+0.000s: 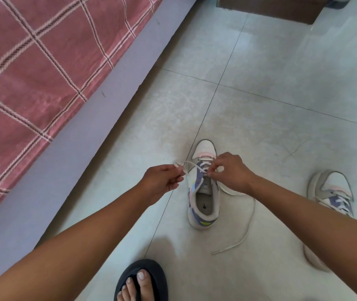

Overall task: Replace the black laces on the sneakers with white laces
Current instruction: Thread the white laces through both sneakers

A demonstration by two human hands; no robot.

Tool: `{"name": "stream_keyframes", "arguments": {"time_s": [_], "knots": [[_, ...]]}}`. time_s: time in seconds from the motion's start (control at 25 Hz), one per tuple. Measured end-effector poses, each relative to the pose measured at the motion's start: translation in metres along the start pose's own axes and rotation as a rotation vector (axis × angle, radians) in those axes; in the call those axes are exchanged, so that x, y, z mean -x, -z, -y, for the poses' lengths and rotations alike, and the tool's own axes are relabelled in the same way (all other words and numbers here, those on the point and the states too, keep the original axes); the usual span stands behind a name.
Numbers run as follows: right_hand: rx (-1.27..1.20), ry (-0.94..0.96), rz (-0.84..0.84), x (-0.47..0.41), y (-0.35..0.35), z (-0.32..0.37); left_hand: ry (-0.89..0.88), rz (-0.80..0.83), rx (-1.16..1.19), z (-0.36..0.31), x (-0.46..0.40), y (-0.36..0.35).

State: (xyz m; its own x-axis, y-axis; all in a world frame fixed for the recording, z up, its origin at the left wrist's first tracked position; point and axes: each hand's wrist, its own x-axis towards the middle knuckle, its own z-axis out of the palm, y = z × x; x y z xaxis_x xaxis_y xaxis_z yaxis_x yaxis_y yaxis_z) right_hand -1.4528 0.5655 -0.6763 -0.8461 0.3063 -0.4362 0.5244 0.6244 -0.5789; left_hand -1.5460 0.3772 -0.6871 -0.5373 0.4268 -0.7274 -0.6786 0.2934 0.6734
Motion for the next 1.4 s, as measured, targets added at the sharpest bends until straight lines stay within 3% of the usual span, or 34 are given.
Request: {"name": "stream_keyframes", "arguments": {"time_s": [0.24, 0.56, 0.8, 1.08, 1.16, 1.24, 1.32, 1.4], "knots": [[0.05, -0.024, -0.001, 0.002, -0.021, -0.002, -0.061, -0.157, -0.029, 0.008, -0.009, -0.032], [0.052, -0.057, -0.064, 0.004, -0.038, -0.001, -0.267, -0.242, -0.365, 0.012, -0.011, -0.044], [0.019, -0.062, -0.097, 0.004, -0.042, -0.002, -0.285, -0.224, -0.463, 0.016, -0.011, -0.046], [0.011, -0.073, -0.078, 0.006, -0.044, 0.0, -0.566, -0.105, -0.805, 0.033, 0.013, -0.044], [0.034, -0.075, -0.058, 0.011, -0.042, 0.003, -0.486, -0.129, -1.167, 0.049, 0.016, -0.042], [0.114, -0.042, -0.06, 0.018, -0.042, 0.006, -0.267, -0.175, -1.454, 0.059, 0.016, -0.043], [0.227, 0.074, -0.087, 0.032, -0.04, 0.005, -0.101, -0.168, -1.369, 0.056, 0.013, -0.049], [0.351, 0.369, -0.125, 0.054, -0.029, -0.001, -0.053, -0.159, -1.244, 0.049, 0.008, -0.054]]}}
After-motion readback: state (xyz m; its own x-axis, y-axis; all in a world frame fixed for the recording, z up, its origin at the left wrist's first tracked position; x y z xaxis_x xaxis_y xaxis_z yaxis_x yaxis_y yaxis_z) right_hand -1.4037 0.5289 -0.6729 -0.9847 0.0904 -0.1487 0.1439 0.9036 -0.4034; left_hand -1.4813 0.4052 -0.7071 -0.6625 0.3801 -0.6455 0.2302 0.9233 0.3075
